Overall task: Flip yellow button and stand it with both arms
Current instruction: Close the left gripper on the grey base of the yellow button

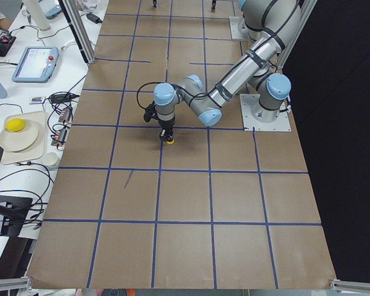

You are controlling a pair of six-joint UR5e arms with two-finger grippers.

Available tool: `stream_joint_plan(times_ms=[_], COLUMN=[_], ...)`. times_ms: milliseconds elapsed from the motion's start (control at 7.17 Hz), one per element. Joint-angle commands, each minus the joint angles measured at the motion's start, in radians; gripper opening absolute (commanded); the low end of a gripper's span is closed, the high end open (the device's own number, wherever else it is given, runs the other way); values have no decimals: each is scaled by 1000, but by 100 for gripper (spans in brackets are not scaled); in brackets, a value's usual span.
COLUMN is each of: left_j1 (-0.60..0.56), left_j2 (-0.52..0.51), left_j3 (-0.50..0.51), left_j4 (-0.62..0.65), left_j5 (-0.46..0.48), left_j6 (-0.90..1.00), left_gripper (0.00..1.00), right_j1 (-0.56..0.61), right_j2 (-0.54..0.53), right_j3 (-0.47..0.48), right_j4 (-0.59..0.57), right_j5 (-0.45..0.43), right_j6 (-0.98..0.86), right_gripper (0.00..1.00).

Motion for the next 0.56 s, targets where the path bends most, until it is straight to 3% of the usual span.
stream_joint_plan(times_ms=[0, 140, 419], left_j1=[-7, -7, -34], left_j2=[14, 15, 68], left_j3=[-3, 0, 2], left_j4=[1, 1, -19], left_j5=[1, 1, -1], left_j6=[0, 1, 1], left_gripper=[36, 24, 18], right_j1=[-2, -4, -23], right_j2=[7, 14, 13], right_j3=[1, 0, 1], right_j4=[1, -2, -1], right_j5=[14, 19, 19], right_j6=[101, 165, 187], right_gripper=[100, 100, 100])
